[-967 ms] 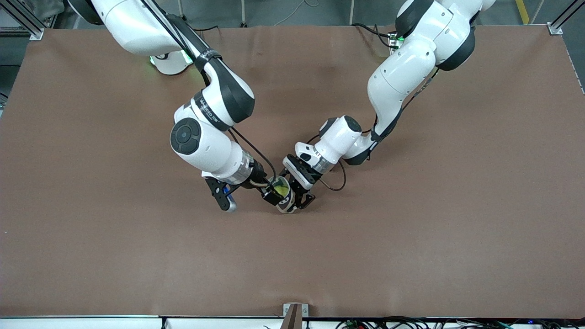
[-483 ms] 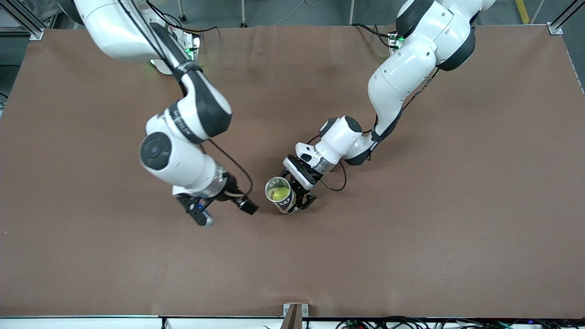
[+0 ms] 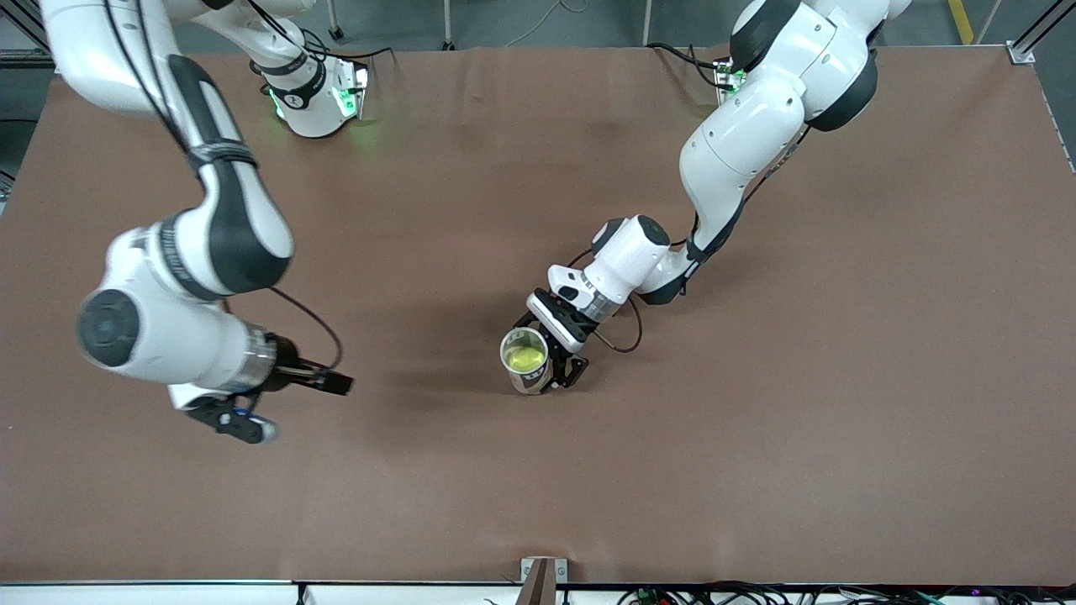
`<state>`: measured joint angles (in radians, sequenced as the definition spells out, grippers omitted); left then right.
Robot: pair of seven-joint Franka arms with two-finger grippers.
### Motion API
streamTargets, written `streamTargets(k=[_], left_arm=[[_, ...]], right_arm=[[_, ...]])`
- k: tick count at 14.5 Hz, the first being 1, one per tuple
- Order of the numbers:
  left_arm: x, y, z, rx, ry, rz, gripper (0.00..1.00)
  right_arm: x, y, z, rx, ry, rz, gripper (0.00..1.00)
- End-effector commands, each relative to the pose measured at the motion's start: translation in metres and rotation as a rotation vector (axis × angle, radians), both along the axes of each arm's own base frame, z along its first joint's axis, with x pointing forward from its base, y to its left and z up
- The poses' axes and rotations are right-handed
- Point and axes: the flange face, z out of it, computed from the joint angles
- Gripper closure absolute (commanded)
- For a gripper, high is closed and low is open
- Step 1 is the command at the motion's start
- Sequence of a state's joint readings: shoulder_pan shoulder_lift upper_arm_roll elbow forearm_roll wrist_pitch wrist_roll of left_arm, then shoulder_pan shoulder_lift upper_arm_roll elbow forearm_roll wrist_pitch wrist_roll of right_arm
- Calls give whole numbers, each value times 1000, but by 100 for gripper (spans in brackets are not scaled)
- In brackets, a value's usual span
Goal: Insert tennis ball vertically with right arm
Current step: 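Release the ball into the tube and set the tube upright on the table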
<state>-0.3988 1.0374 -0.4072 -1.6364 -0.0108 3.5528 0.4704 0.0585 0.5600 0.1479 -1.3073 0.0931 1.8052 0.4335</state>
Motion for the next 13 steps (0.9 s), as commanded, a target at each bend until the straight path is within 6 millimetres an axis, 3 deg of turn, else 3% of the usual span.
streamTargets(k=[1, 3, 5, 7, 11, 13], left_arm=[[-8, 14, 6, 10, 35, 17, 0], [-14, 23, 5, 24, 53, 19, 0], [-17, 33, 2, 42, 76, 20, 0], [-6, 47, 10, 74, 141, 27, 0], [25, 76, 37, 146, 262, 47, 0], [43, 98, 65, 184, 327, 71, 0]], right_arm=[[-30, -47, 23, -39, -5, 130, 0], [-46, -90, 40, -54, 0, 193, 0], [-61, -121, 60, -49, 26, 239, 0], [-77, -130, 86, -71, 43, 248, 0], [-101, -129, 127, -119, 45, 246, 0], [-113, -137, 142, -133, 49, 234, 0]])
